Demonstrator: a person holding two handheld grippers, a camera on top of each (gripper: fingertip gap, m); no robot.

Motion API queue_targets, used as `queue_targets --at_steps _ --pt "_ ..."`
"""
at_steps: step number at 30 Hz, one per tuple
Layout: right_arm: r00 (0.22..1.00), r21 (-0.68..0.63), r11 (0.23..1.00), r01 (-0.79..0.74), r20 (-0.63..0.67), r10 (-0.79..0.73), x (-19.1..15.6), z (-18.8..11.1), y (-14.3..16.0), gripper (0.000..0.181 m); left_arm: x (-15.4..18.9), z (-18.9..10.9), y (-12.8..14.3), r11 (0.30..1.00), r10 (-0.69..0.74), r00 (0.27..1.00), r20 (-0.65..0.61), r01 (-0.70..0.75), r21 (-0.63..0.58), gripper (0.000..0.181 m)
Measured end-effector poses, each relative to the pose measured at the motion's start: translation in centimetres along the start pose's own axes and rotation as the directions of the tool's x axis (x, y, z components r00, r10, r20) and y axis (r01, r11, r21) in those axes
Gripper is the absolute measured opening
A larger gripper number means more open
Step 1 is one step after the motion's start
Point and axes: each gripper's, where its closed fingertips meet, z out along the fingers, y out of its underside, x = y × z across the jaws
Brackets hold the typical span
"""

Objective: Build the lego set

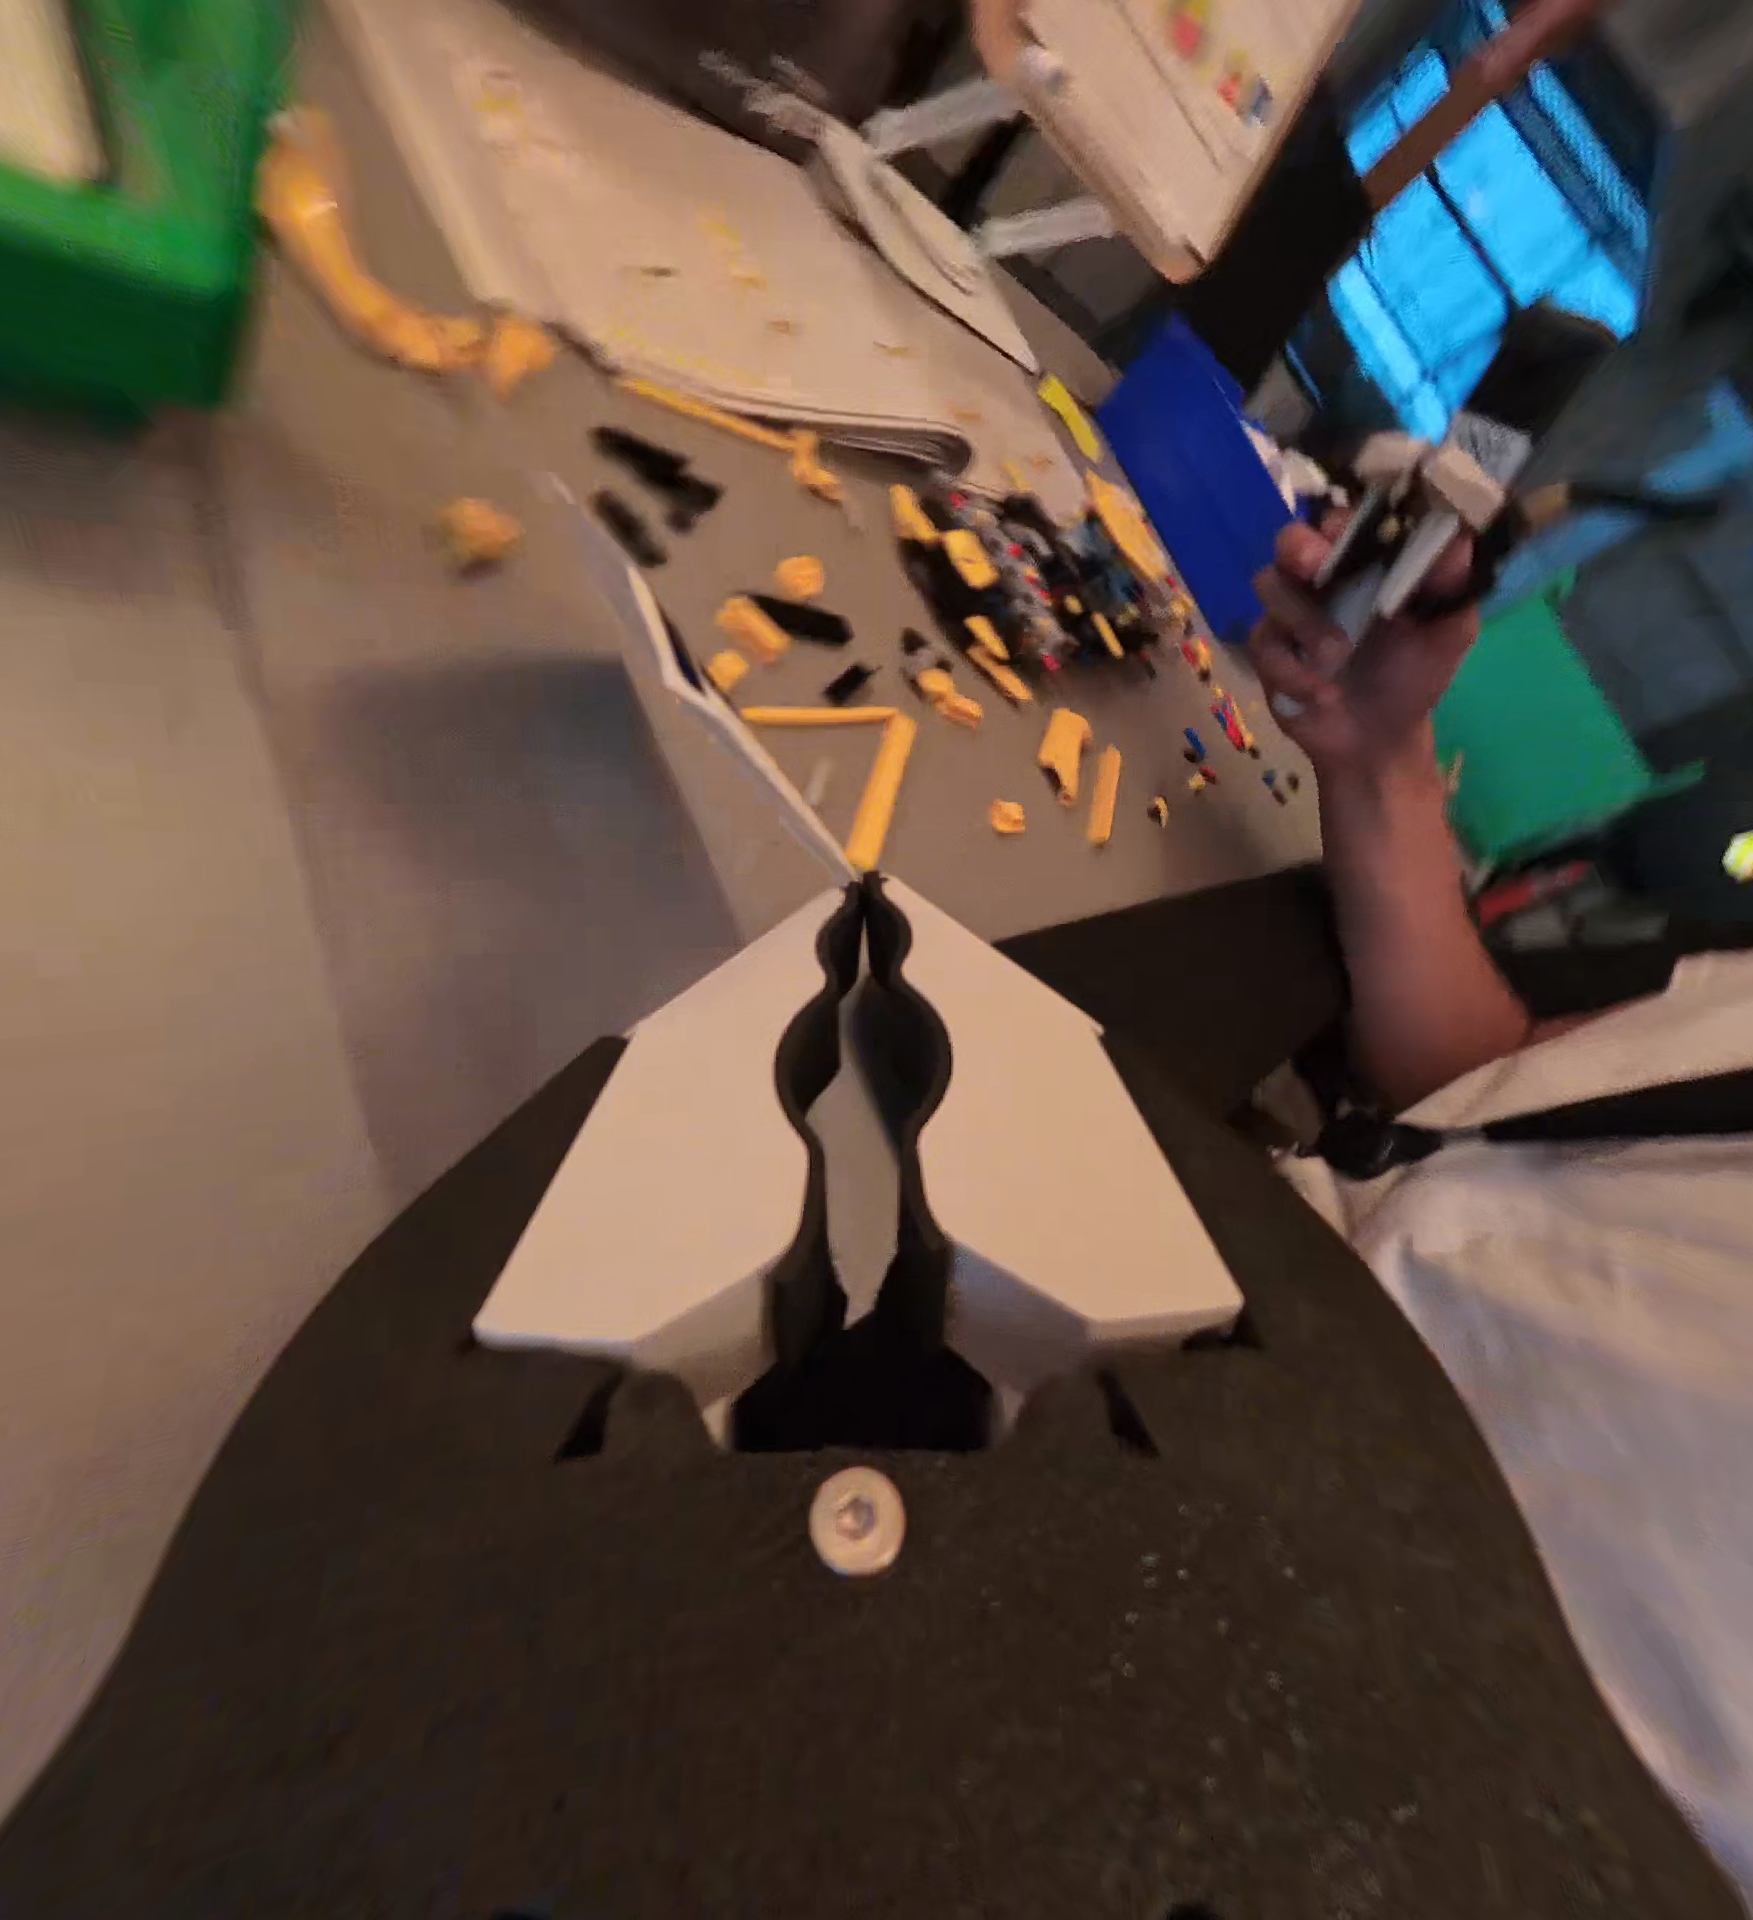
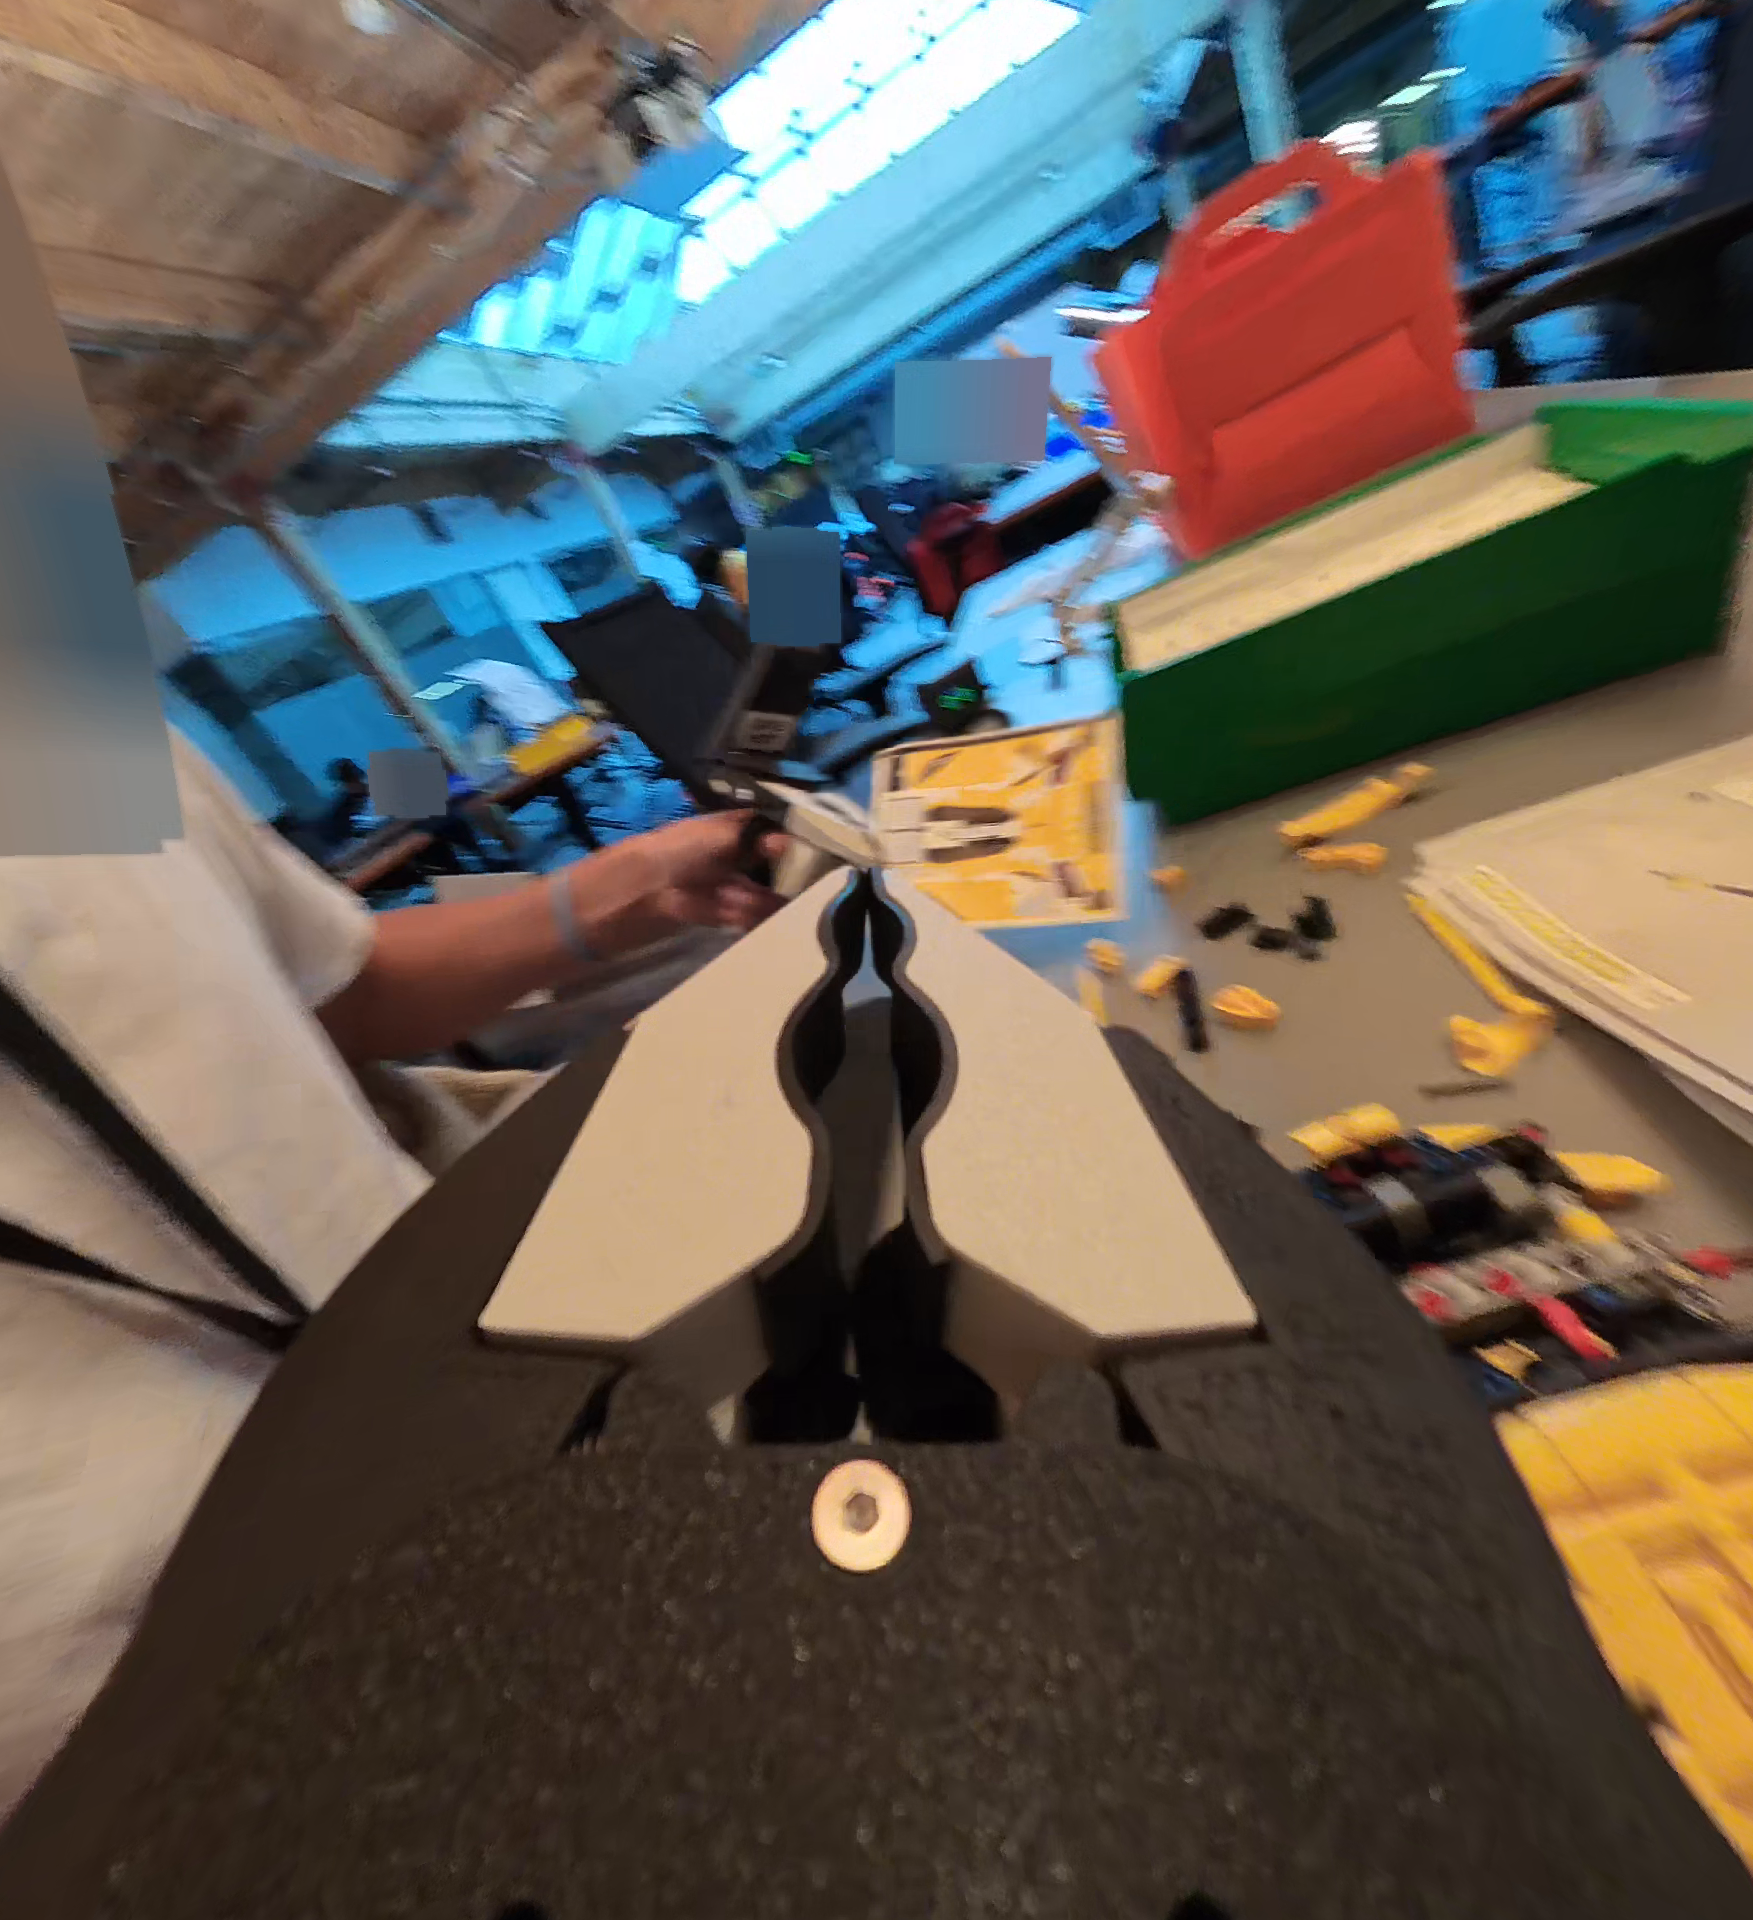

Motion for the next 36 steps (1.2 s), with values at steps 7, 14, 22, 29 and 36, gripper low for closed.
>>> queue_targets --at_steps 7,14,22,29,36 --pt "0.957 0.056 0.993 0.102 -0.278 -0.083 4.5 -2.1 -0.9 0.0 -6.8 -3.3 1.9 0.944 -0.321 0.935 0.148 0.328 -0.029 0.0" --pt "0.931 0.121 0.986 0.115 -0.359 -0.065 6.2 -3.8 -1.8 0.0 -9.2 -4.3 2.5 0.94 -0.208 0.878 0.43 0.301 -0.16 0.031" --pt "0.926 0.108 0.99 0.09 -0.376 -0.043 7.1 -4.2 -1.7 0.0 -8.3 -6.5 -1.1 0.96 0.181 0.731 0.658 0.012 -0.278 0.052" --pt "0.947 0.163 0.966 0.2 -0.284 -0.148 4.6 -3.9 -2.7 0.0 4.0 5.7 -7.1 0.839 0.527 0.771 0.356 -0.538 -0.078 0.05" --pt "0.622 0.057 0.633 0.772 -0.275 -0.734 -1.0 -2.2 -2.3 0.0 16.9 17.5 -4.0 0.869 0.467 0.806 -0.362 -0.494 0.022 0.043"
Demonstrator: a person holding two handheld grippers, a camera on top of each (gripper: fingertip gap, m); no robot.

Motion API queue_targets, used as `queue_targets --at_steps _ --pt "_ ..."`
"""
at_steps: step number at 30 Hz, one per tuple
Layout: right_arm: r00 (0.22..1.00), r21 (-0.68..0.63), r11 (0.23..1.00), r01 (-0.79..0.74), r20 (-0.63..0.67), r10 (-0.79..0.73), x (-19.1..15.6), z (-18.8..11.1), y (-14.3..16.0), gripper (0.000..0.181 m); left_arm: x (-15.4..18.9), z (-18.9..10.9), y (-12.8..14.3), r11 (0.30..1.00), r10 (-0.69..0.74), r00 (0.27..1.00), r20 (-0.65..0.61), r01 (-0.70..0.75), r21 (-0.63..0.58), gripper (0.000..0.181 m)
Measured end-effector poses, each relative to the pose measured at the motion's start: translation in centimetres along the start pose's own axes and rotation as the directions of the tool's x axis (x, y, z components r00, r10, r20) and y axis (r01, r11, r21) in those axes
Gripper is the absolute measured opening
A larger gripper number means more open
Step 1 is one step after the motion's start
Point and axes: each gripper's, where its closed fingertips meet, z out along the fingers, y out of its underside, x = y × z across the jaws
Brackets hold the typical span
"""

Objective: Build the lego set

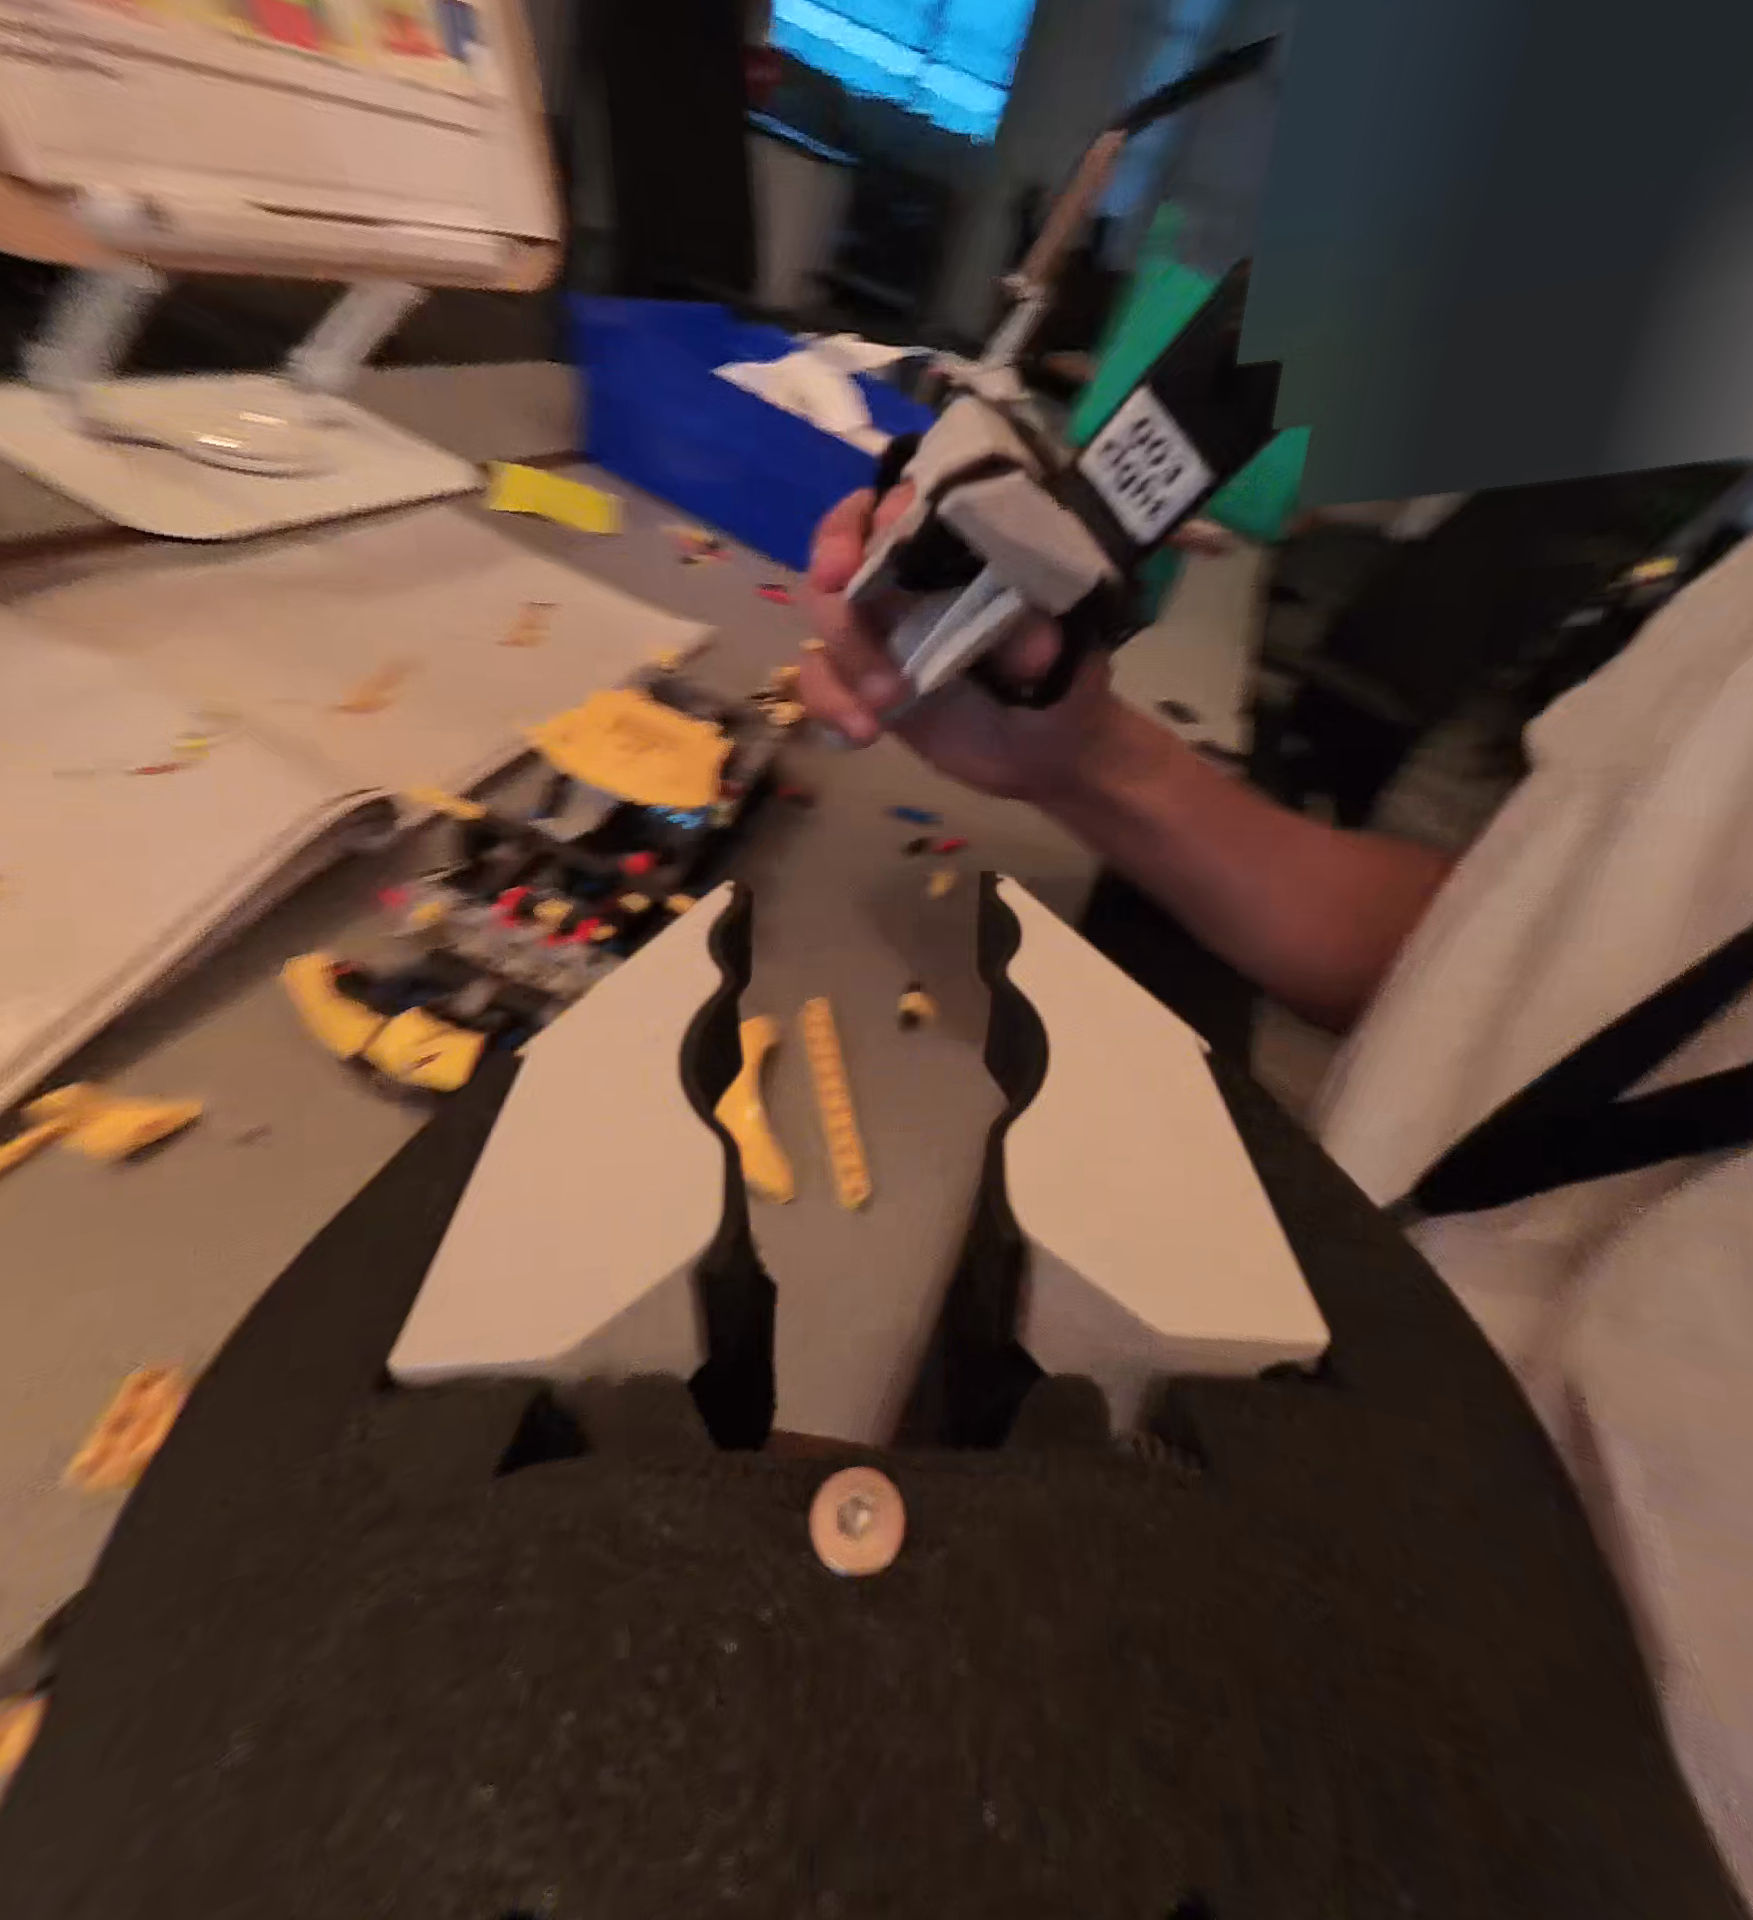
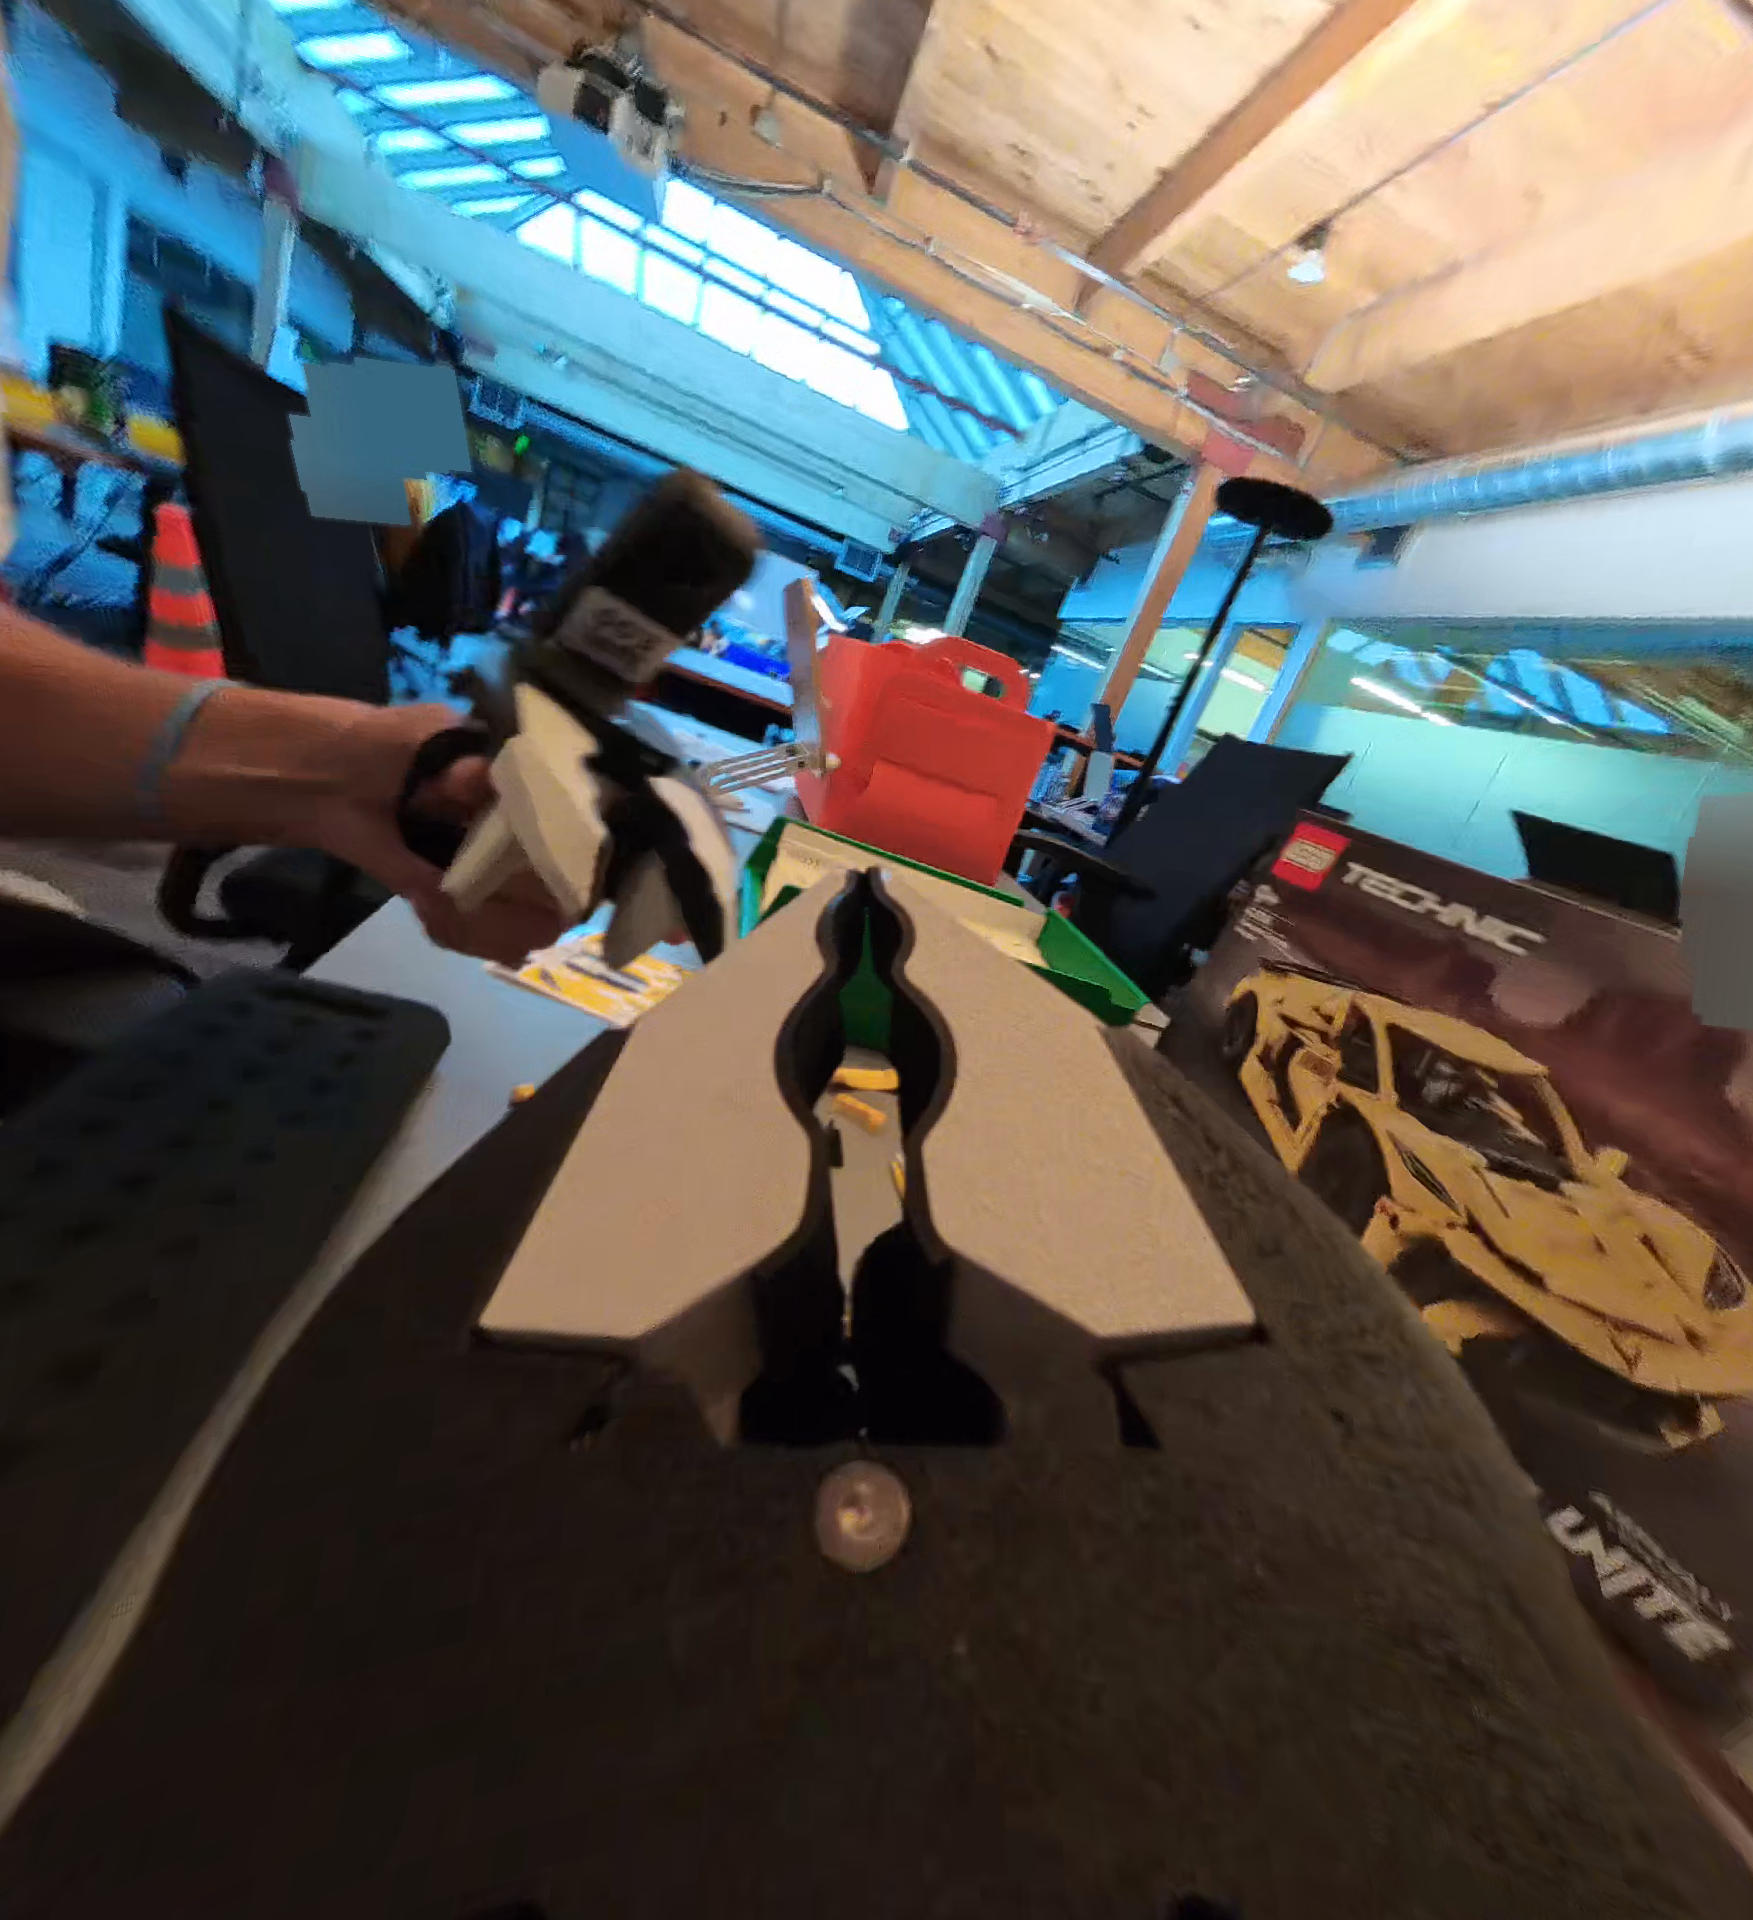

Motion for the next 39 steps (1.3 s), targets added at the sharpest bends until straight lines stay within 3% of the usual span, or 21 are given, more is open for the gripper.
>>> queue_targets --at_steps 2,5,8,11,15,20,23,27,35,39 --pt "0.998 0.018 0.998 0.061 0.032 -0.062 -0.9 0.1 -0.7 0.0 1.0 1.2 -1.0 0.996 -0.088 0.986 -0.141 0.091 0.016 0.043" --pt "0.95 -0.064 0.95 0.307 0.085 -0.301 -2.9 0.2 -0.2 0.0 1.8 1.5 -2.6 0.96 -0.255 0.916 -0.308 0.278 0.031 0.043" --pt "0.879 -0.148 0.869 0.471 0.153 -0.451 -4.1 -0.4 1.3 0.0 1.6 1.7 -2.0 0.949 -0.301 0.898 -0.322 0.316 -0.005 0.043" --pt "0.851 -0.167 0.839 0.518 0.204 -0.485 -5.0 -0.9 2.2 0.0 1.7 2.3 0.1 0.953 -0.303 0.91 -0.282 0.29 -0.085 0.043" --pt "0.884 -0.214 0.86 0.463 0.183 -0.43 -4.8 -1.9 3.4 0.0 1.3 3.5 2.8 0.958 -0.267 0.947 -0.177 0.241 -0.154 0.043" --pt "0.992 -0.304 0.945 0.118 0.074 -0.101 -3.4 -5.9 4.6 0.0 1.5 6.6 6.5 0.961 -0.114 0.991 -0.074 0.091 -0.263 0.042" --pt "0.992 -0.342 0.936 -0.078 0.064 0.106 -4.4 -8.5 6.0 0.0 2.2 8.5 8.6 0.941 -0.03 0.996 -0.082 0.0 -0.339 0.041" --pt "0.962 -0.267 0.928 -0.259 0.011 0.271 -4.7 -9.7 5.6 0.0 2.0 10.3 10.3 0.914 0.066 0.995 -0.078 -0.091 -0.395 0.035" --pt "0.963 -0.237 0.934 -0.268 -0.098 0.252 -2.3 -10.5 5.1 0.006 2.1 12.2 13.0 0.829 0.249 0.962 -0.112 -0.271 -0.489 0.02" --pt "0.96 -0.184 0.945 -0.272 -0.12 0.253 -1.8 -10.8 4.1 0.006 2.5 12.6 12.4 0.851 0.256 0.961 -0.099 -0.273 -0.449 0.019"
